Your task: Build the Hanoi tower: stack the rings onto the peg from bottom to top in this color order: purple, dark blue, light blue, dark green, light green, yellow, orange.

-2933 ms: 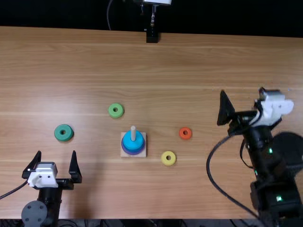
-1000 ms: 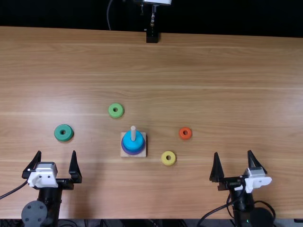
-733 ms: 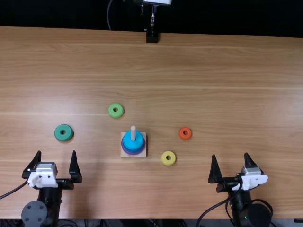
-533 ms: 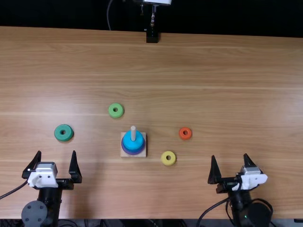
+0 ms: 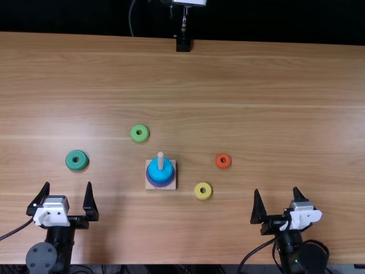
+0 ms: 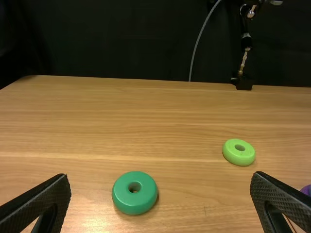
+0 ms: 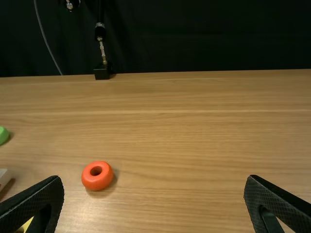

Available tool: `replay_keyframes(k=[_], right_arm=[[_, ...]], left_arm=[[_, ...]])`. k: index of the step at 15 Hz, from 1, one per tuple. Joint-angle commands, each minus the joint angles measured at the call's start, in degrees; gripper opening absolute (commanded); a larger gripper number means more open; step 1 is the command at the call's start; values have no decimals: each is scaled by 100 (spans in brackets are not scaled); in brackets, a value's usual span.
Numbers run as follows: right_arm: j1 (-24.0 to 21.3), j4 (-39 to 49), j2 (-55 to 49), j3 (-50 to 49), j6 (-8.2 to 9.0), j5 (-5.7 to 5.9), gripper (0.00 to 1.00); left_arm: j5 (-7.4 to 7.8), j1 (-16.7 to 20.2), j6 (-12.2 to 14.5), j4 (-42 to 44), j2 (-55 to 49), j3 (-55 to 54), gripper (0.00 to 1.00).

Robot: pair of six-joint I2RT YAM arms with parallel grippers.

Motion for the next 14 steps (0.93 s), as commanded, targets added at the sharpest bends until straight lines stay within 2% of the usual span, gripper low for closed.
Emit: replay_keyframes(k=[1, 5, 8, 10, 13, 14], right_arm=[[-47, -412, -69, -283, -18, -16, 100], [-47, -412, -69, -283, -29, -27, 100], [-47, -412, -69, -283, -29, -27, 100], [-47, -412, -69, -283, -18, -27, 100], [-47, -412, -69, -283, -29, -27, 100], [-47, -412, -69, -283, -18, -27, 100]], left_arm=[[-8, -26, 28, -9, -62, -189, 100], [-18, -26, 18, -19, -62, -189, 100], [66, -34, -4, 160, -62, -189, 100], [-39, -26, 7, 223, -62, -128, 100], [-345, 71, 28, 107, -62, 523, 100], [-356, 71, 39, 54, -62, 804, 100]])
